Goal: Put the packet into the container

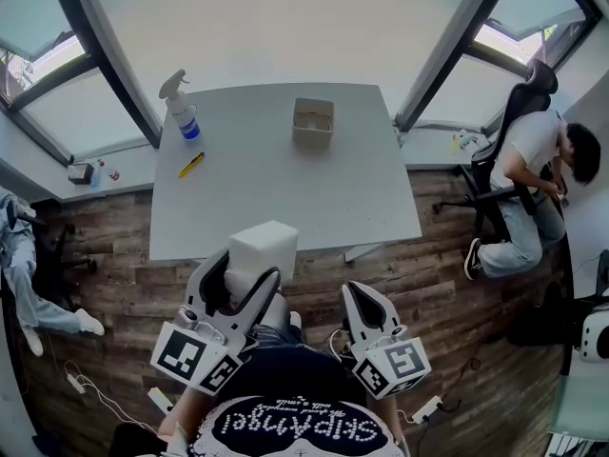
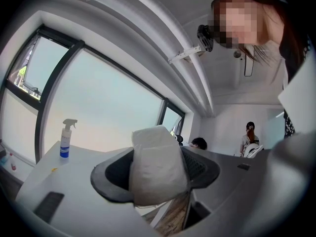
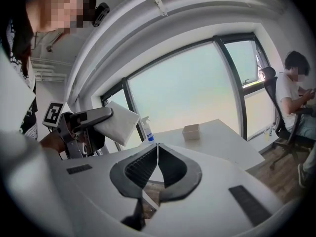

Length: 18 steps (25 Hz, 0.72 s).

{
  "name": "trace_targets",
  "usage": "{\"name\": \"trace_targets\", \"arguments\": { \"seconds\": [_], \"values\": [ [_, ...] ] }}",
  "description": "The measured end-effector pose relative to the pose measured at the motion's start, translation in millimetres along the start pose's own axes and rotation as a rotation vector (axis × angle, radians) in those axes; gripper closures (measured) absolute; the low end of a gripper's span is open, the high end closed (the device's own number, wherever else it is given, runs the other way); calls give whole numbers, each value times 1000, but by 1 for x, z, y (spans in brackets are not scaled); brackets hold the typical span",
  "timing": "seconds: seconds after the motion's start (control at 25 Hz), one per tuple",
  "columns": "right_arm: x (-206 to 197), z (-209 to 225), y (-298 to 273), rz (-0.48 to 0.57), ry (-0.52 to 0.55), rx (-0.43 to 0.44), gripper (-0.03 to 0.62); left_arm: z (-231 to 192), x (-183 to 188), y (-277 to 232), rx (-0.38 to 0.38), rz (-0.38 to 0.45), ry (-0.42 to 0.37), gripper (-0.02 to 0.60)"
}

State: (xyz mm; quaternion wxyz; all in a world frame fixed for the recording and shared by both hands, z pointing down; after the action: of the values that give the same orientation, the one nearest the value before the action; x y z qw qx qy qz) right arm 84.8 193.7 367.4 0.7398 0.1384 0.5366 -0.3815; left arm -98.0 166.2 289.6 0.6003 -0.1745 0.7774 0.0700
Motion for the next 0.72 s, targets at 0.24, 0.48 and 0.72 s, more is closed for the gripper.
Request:
{"name": "trace_targets", "arguments": {
  "seconds": [0.24,0.48,0.72],
  "values": [
    [7,16,-16,-7,-12,-31,577,-17,4,-27,-2,-11,1,304],
    [27,28,-52,14,-6,-26,579,-39,23,-58,-10,-3,-23,304],
    [43,37,-75,15,-5,-28,579,-57,37,-86,-8,0,-35,304]
  ]
}}
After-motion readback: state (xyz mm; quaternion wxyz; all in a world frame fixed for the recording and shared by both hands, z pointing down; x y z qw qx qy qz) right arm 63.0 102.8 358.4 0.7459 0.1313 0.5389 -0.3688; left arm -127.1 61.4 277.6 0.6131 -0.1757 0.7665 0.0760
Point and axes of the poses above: the fingertips, and each gripper's own axes: y backward along the fingers, z to its right, x out of its top, the point moved 3 cm from there along y, backward along the fingers, and after that the axes turned 12 degrees about x, right-handed, at the moved point
